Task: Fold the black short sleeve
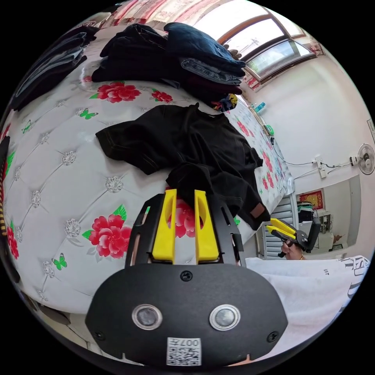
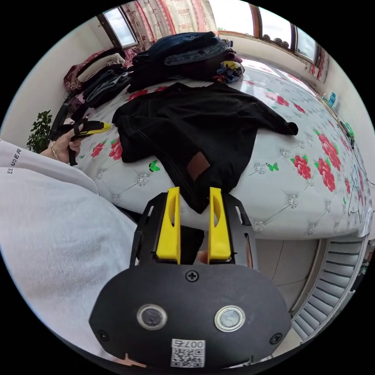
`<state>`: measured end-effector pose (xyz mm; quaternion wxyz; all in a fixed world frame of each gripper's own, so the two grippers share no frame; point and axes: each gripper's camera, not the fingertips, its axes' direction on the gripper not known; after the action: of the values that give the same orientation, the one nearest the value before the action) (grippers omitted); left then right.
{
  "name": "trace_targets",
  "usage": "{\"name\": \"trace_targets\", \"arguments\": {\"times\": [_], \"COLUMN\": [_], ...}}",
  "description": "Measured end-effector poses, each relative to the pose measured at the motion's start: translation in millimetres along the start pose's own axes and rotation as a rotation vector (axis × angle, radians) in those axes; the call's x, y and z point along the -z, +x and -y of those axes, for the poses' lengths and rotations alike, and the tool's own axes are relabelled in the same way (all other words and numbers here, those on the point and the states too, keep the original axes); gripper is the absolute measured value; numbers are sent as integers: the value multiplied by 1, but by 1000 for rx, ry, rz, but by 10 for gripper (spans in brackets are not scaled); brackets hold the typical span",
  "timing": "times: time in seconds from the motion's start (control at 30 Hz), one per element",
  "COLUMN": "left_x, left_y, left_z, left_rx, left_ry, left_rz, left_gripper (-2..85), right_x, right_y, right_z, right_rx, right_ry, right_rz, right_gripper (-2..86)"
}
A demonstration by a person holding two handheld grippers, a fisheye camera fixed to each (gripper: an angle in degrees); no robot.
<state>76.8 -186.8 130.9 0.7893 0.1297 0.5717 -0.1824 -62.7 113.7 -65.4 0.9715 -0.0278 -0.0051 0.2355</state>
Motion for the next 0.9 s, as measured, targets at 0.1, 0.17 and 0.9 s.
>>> {"name": "trace_targets", "arguments": {"times": [0.1, 0.17, 0.9], "left_x": [-24, -49, 95], "left_y": [4, 0, 32], "left_z": [8, 10, -20], "left_rx": [-12, 16, 22], "left_ry": [-38, -114, 369], "left_rz": [24, 35, -144], "left_gripper": [79, 73, -10], "right_x": [-29, -37, 245], "right_y": [-18, -26, 106], "right_z": [3, -1, 60], "right_rx": [78, 119, -39], "right_ry": [-94, -94, 461], "right_rz": [-44, -104, 215], "right_gripper": [53, 41, -2]}}
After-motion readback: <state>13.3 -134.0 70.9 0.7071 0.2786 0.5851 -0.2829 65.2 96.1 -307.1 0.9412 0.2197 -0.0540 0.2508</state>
